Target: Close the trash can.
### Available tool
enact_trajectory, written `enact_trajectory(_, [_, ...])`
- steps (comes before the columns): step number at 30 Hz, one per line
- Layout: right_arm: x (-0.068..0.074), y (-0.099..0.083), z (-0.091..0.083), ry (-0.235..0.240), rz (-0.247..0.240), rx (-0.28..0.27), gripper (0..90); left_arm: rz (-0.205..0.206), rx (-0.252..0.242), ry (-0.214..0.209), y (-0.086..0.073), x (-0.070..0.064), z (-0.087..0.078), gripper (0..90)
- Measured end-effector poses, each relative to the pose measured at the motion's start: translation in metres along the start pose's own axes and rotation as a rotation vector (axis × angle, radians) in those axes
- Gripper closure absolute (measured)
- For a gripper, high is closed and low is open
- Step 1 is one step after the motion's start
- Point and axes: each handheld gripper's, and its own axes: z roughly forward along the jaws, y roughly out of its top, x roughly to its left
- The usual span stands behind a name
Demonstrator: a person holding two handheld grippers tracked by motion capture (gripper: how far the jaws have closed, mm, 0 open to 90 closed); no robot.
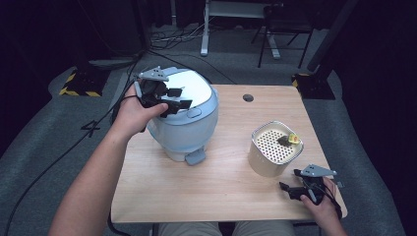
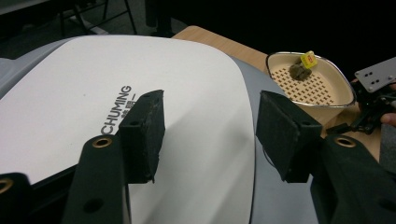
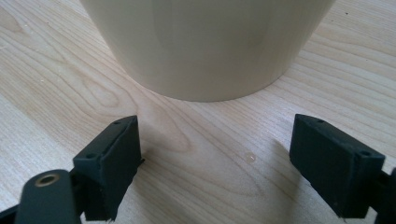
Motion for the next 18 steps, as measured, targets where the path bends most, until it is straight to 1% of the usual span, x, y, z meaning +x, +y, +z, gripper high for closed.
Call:
enact_trajectory(1, [0.0001, 0.0000, 0.0000, 0.000, 0.001, 0.000, 16.9, 0.022, 0.002, 0.014, -0.0003, -0.0015, 0.0005, 43.8])
enact_trajectory(2, [0.0001, 0.0000, 0.0000, 0.000, 0.001, 0.000, 16.9, 0.022, 0.002, 0.014, -0.0003, -0.0015, 0.0005, 43.8])
enact_trajectory(4, [0.0001, 0.0000, 0.0000, 0.000, 0.001, 0.000, 16.9, 0.061, 0.010, 0.045, -0.0003, -0.0056, 0.0018, 43.9])
enact_trajectory(5, [0.0000, 0.0000, 0.0000, 0.000, 0.001, 0.000, 16.9, 0.073, 0.014, 0.068, 0.0001, -0.0089, 0.0033, 43.8])
enact_trajectory(8, [0.0000, 0.0000, 0.0000, 0.000, 0.000, 0.000, 16.9, 0.073, 0.013, 0.068, 0.0002, -0.0077, 0.0035, 43.8])
enact_trajectory(10, [0.0000, 0.0000, 0.0000, 0.000, 0.000, 0.000, 16.9, 0.065, 0.002, 0.066, -0.0003, -0.0048, 0.0040, 43.8])
enact_trajectory(11, [0.0001, 0.0000, 0.0000, 0.000, 0.001, 0.000, 16.9, 0.056, -0.007, 0.071, -0.0005, -0.0015, 0.0050, 43.8])
enact_trajectory(13, [0.0000, 0.0000, 0.0000, 0.000, 0.000, 0.000, 16.9, 0.050, -0.015, 0.078, -0.0005, 0.0002, 0.0064, 43.9])
enact_trajectory(18, [0.0000, 0.0000, 0.0000, 0.000, 0.000, 0.000, 16.9, 0.051, -0.020, 0.089, 0.0000, -0.0010, 0.0089, 44.0])
